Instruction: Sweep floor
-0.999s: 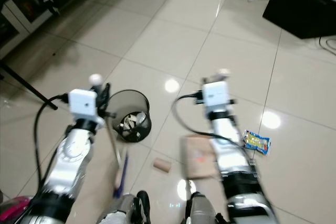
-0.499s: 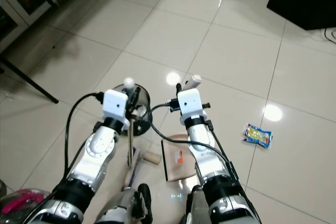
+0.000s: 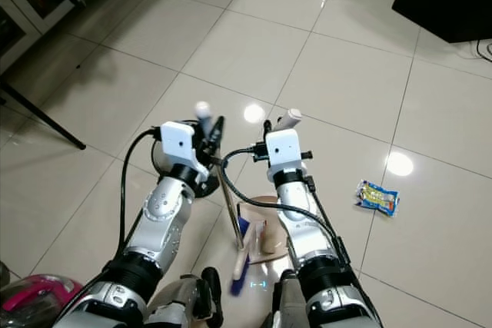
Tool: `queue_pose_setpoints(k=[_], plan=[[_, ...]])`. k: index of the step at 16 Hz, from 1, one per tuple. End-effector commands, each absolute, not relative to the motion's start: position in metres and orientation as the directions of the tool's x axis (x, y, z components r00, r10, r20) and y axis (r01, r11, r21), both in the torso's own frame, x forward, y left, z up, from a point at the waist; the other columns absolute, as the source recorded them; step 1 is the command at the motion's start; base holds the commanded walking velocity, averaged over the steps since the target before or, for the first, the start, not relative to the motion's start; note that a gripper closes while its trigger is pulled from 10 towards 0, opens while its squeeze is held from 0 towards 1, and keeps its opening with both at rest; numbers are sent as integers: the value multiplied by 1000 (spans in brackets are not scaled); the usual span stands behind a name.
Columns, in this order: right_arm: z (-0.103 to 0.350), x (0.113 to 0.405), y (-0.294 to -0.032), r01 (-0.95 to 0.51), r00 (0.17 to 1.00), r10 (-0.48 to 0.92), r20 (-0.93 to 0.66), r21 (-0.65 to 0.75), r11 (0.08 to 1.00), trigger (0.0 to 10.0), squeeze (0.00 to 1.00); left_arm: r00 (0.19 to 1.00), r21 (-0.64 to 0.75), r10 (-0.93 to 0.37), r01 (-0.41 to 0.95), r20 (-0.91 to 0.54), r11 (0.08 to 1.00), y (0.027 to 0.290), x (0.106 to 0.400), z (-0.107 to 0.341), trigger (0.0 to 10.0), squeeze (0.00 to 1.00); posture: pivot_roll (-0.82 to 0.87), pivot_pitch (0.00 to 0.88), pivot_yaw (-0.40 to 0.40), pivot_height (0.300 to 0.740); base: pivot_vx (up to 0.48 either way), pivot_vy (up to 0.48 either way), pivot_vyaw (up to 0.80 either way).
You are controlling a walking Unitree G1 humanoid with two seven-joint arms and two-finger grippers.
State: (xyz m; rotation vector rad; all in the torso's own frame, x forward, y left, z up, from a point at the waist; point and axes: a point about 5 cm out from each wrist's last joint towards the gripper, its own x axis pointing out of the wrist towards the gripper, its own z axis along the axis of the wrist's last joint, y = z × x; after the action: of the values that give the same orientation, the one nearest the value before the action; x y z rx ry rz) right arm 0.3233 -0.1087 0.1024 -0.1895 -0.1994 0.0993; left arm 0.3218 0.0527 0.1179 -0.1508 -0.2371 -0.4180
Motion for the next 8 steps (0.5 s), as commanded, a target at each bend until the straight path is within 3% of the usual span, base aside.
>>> queue_pose_setpoints(k=[1, 5, 8], plan=[[89, 319, -111, -76, 987, 98, 126, -167, 983, 10000, 0, 881, -191, -391, 446, 264, 875, 48, 319, 118, 10000, 0, 3, 285, 103, 740, 0, 0, 0], [91, 319, -131, -12, 991, 22, 131, -78, 997, 10000, 0, 842, -145, -435, 496, 318, 856, 55, 327, 133, 10000, 0, 1, 239, 98, 740, 0, 0, 0], [93, 316, -156, 54, 989, -47, 143, -42, 998, 10000, 0, 784, -12, -511, 550, 353, 835, 88, 332, 152, 10000, 0, 3, 177, 103, 740, 0, 0, 0]])
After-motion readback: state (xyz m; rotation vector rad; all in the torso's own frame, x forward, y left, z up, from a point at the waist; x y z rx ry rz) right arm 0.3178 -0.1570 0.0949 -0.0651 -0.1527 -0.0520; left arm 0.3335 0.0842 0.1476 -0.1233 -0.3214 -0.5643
